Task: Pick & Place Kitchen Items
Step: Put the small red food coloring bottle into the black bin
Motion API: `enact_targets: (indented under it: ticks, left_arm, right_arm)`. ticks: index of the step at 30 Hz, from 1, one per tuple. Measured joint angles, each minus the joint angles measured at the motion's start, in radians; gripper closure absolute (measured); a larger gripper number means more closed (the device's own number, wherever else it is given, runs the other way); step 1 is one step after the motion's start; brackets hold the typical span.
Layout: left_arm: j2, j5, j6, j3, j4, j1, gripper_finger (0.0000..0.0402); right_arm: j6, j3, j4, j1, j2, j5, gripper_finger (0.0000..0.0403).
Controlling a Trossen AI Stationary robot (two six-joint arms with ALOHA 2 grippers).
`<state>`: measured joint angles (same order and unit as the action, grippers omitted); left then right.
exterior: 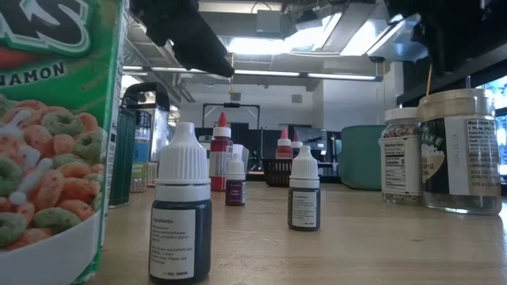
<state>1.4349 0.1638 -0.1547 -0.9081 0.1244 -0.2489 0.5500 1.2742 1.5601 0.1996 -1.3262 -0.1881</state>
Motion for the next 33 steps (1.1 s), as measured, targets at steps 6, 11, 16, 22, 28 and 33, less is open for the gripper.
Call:
enact_targets:
  ticks: [6,11,16,22,28,33]
  left_arm:
    - [0.0,0.0,0.0,0.0,0.002,0.0,0.0158]
    - [0.0,0.0,0.0,0.0,0.001,0.0,0.016]
    - [0.0,0.0,0.0,0.0,0.001,0.0,0.0158]
    - [0.0,0.0,0.008,0.0,0.001,0.0,0.016]
    - [0.0,-0.001,0.02,0.0,0.001,0.0,0.0158]
    - [0.0,-0.001,0.027,0.0,0.001,0.0,0.016]
  right_arm:
    - [0.09,-0.093,-0.094,0.152,0.0,-0.002,0.0185]
    - [0.045,-0.166,-0.192,0.259,0.0,-0.026,0.0185]
    - [0.008,-0.231,-0.267,0.303,0.0,-0.019,0.0185]
    - [-0.031,-0.307,-0.341,0.296,0.0,0.043,0.0185]
    - [-0.093,-0.373,-0.455,0.261,0.0,0.088,0.0185]
    - [-0.098,-0.415,-0.487,0.223,0.0,0.113,0.0185]
